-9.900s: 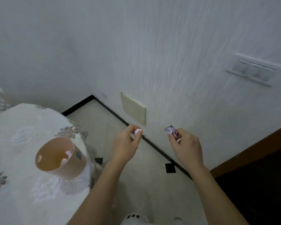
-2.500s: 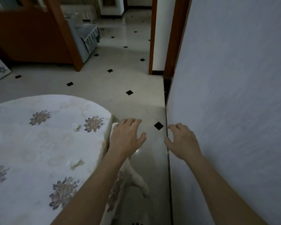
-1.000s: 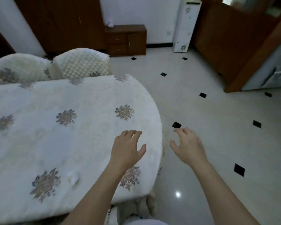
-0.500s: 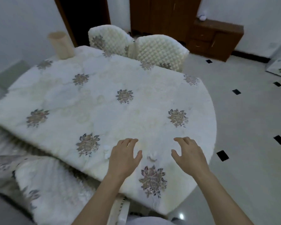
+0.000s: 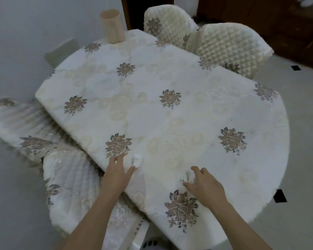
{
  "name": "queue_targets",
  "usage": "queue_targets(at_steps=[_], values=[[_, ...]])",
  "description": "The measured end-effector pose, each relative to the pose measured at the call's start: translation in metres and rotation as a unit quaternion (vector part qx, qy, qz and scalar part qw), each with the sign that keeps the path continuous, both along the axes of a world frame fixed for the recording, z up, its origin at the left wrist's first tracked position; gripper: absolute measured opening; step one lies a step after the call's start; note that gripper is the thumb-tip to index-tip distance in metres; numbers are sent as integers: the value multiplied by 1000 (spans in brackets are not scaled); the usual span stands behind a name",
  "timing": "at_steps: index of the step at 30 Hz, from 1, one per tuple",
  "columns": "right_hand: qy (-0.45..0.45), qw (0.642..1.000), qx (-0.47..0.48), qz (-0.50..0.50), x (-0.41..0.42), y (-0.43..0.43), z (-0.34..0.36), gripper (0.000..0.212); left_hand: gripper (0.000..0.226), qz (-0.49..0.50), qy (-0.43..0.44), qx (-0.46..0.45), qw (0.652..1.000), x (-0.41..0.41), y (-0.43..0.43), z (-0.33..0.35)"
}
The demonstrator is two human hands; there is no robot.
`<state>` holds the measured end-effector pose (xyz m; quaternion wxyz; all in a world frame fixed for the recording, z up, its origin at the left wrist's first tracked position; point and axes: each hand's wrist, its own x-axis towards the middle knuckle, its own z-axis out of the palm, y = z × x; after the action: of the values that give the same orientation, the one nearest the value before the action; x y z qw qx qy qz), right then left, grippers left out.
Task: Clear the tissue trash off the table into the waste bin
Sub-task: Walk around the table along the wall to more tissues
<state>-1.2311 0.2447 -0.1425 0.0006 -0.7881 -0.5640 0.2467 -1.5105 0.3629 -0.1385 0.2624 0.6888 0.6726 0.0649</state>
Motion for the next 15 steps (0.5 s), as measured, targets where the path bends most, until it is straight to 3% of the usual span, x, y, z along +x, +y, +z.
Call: queue_targets(at_steps=[6, 12, 15], values=[[-27, 999, 0, -19, -16, 8, -17, 53, 69, -18, -13, -44, 999, 9, 13, -28], [-41, 999, 4, -13, -20, 14, -27, 35, 57, -78, 6, -23, 997, 12, 26, -39], [-22, 999, 10, -29, -17, 13, -29, 28, 34, -127, 10, 3, 992, 11, 27, -45]])
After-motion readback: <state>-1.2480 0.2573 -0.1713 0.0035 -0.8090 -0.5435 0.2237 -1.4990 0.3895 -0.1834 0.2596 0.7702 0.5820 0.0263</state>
